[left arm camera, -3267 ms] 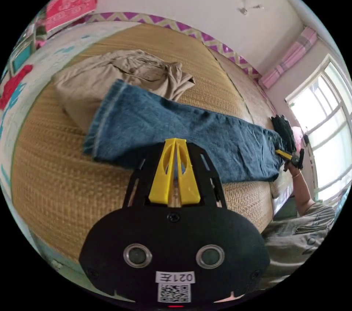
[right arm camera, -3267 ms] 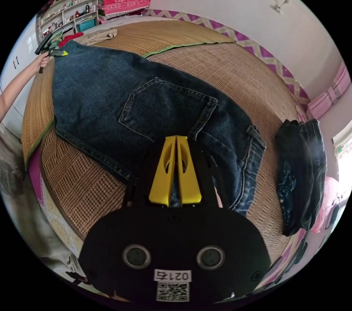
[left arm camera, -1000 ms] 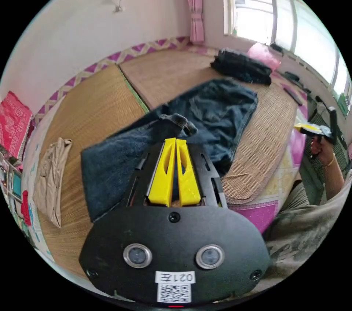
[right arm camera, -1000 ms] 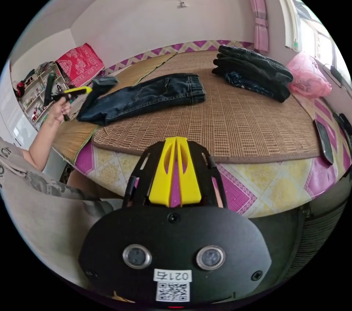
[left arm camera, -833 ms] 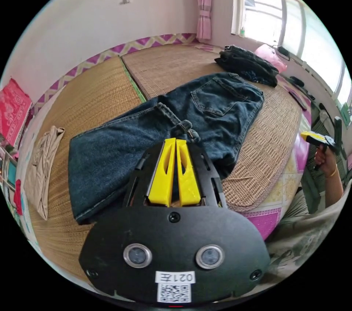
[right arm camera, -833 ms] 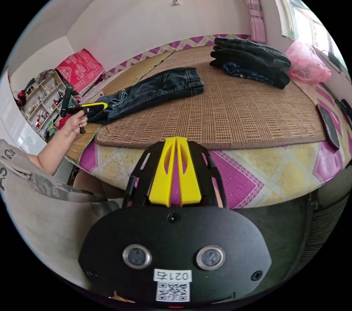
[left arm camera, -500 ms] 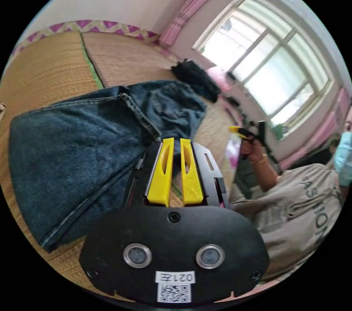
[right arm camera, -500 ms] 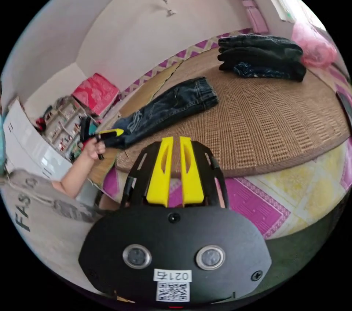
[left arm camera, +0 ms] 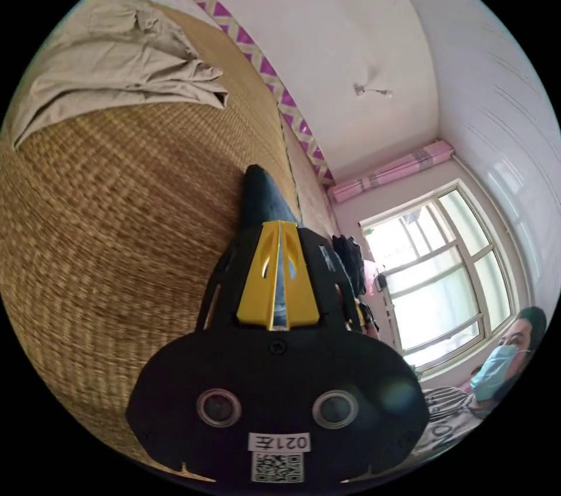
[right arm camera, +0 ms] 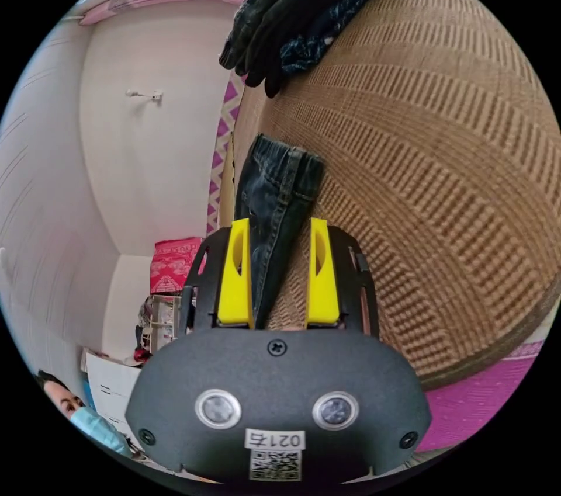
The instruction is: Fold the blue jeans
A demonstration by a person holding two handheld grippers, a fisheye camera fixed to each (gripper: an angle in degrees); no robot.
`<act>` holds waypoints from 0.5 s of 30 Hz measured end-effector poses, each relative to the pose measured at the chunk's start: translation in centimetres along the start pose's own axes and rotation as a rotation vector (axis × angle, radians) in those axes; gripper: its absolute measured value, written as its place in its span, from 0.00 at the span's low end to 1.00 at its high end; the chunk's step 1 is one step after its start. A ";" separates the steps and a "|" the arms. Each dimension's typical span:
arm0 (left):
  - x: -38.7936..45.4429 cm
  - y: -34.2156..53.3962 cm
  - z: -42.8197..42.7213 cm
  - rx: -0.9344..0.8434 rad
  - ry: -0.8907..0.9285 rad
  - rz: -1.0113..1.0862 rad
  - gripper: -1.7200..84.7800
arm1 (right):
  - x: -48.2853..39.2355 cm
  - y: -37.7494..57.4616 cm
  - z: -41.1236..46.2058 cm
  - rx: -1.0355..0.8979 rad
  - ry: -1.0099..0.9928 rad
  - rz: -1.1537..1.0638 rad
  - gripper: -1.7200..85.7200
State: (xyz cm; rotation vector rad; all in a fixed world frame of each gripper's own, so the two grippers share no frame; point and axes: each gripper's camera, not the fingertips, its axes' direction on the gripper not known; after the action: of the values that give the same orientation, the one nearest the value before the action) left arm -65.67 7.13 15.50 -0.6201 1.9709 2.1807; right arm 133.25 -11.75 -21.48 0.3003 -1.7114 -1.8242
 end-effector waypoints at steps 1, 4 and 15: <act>-1.7 0.7 1.2 -0.033 -0.014 0.008 0.01 | -1.0 0.4 1.2 0.005 -0.013 0.021 0.17; -3.3 1.5 1.5 -0.047 -0.013 0.033 0.01 | -3.7 0.5 3.2 0.028 -0.011 0.075 0.15; -9.2 4.8 2.3 -0.106 0.064 -0.003 0.01 | -35.0 7.1 7.3 0.093 0.225 -0.474 0.10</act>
State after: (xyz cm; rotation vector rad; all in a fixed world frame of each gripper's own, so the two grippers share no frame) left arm -59.55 10.33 23.58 -0.7155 1.8926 2.3040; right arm 158.70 14.34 -22.08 0.9829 -1.6629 -1.9405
